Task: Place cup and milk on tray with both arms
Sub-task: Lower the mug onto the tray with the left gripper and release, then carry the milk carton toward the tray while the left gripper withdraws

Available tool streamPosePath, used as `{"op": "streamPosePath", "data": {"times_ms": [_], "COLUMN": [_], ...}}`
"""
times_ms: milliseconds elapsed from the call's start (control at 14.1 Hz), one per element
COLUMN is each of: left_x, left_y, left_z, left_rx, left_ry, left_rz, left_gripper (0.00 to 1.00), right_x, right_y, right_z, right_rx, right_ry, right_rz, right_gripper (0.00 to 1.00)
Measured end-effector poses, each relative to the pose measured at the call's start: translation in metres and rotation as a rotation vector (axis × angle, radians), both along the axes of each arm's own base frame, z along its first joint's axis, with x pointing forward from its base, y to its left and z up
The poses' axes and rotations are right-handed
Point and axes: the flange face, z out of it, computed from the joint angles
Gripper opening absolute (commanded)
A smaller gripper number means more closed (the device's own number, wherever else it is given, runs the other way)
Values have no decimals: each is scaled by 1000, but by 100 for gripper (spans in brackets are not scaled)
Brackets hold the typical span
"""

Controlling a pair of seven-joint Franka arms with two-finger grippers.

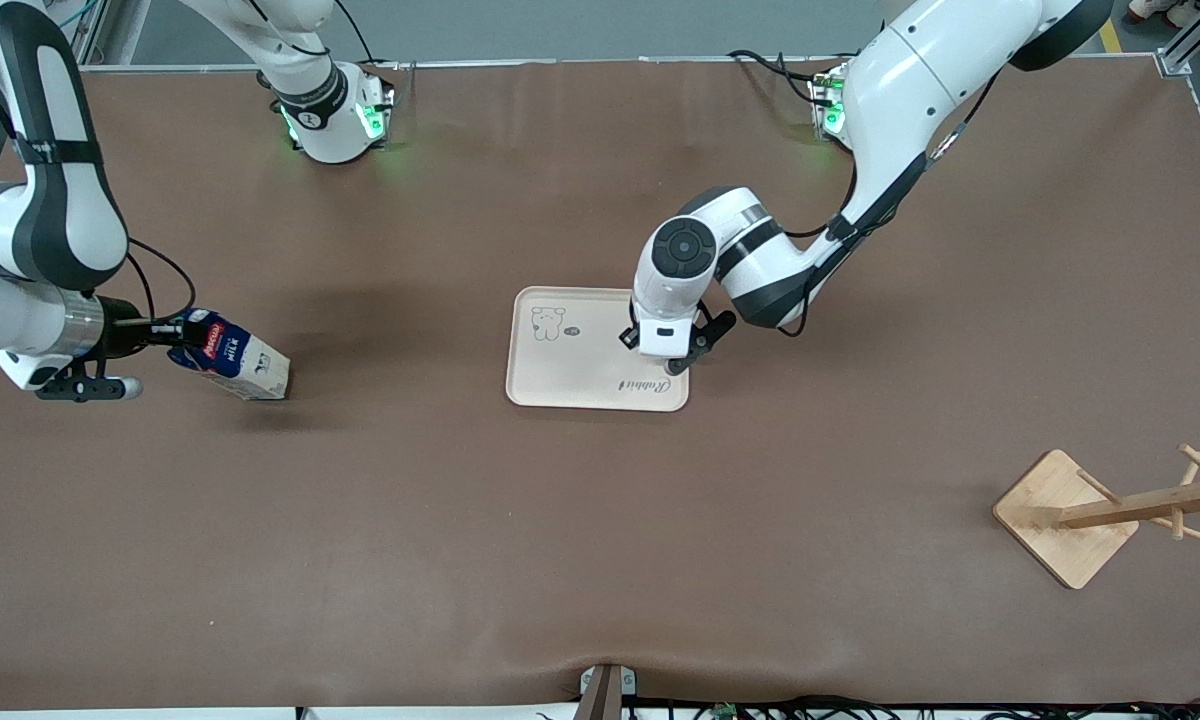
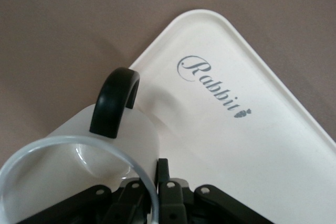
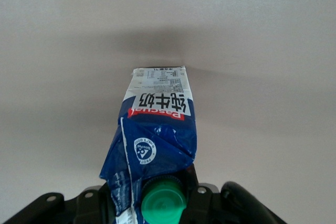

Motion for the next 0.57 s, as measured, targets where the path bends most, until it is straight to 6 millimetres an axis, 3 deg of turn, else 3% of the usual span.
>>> {"op": "streamPosePath", "data": {"times_ms": [71, 142, 355, 569], "left_x": [0, 0, 4, 8], "left_y": [-3, -6, -12, -11], "left_z": [-3, -6, -13, -13], "left_rx": [0, 5, 22, 24], "left_ry": [1, -1, -20, -26], "left_rz": [1, 1, 8, 14], "left_gripper": [0, 0, 2, 73], "right_x": [1, 3, 17, 26], "right_y": [7, 18, 76, 142], "right_z": [12, 28, 82, 117], "right_rx": [7, 13, 16, -20], "right_ry": [17, 34, 31, -19], "right_rz": [18, 43, 153, 151], "right_gripper": [13, 0, 0, 0]}}
